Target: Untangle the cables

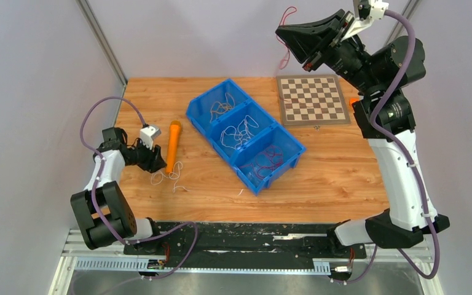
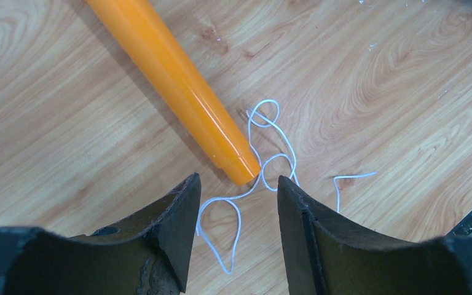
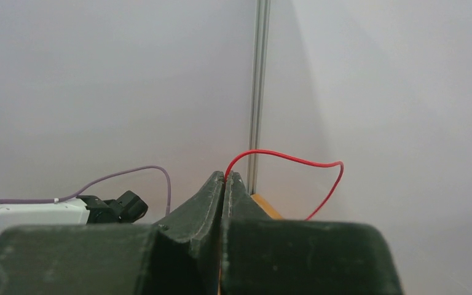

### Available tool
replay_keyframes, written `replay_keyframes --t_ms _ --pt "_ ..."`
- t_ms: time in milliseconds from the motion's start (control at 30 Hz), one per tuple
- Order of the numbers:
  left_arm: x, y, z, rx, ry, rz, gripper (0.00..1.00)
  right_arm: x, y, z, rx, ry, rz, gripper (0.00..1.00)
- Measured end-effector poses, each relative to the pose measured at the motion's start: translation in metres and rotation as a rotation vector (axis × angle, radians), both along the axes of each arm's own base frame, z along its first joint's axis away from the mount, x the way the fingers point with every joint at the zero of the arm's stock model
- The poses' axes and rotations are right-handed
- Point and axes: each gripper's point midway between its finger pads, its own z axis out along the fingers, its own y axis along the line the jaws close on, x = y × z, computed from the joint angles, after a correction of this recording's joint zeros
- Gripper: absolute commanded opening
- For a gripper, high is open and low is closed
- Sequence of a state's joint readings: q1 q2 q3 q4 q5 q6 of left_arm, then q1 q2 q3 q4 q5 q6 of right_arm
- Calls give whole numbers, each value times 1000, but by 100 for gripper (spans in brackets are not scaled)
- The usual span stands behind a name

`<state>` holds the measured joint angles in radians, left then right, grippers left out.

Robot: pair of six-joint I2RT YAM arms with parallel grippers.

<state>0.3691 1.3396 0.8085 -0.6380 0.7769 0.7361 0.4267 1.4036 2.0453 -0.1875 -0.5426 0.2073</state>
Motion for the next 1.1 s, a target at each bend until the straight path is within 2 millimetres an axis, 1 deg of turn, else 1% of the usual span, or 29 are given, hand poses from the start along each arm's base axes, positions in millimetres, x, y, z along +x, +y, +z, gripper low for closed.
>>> replay_keyframes --t_ms 67,133,233,333,400,433,500,600,700,800,867,1100 --pt "1 1 2 3 -4 -1 59 -1 -2 -3 -8 2 -1 0" --pt "3 1 4 4 -8 -1 63 0 -3 -10 -25 17 -4 0" --pt "6 2 8 4 -16 4 70 2 -3 -21 -55 36 -10 0" --pt "9 3 12 -2 -20 14 75 2 -4 -31 -85 45 -18 0" --pt "11 3 15 -5 -22 21 78 -2 -6 -40 -102 54 -22 0" --pt "12 3 17 -7 -24 24 82 -4 -7 -45 -110 61 -22 0" --pt "14 3 20 -10 -26 29 87 -12 -9 -55 -126 77 -14 0" --pt "16 4 22 -18 -24 37 91 -21 -10 -68 -141 93 5 0" --pt "18 4 22 -25 -16 44 93 -23 -9 -76 -151 106 14 0" --pt "19 4 21 -30 -9 51 95 -19 -7 -86 -167 120 17 0" --pt "19 4 21 -33 -5 54 95 -13 -5 -100 -189 137 14 0" --pt "19 4 20 -40 5 61 97 13 -5 -158 -290 220 -41 0"
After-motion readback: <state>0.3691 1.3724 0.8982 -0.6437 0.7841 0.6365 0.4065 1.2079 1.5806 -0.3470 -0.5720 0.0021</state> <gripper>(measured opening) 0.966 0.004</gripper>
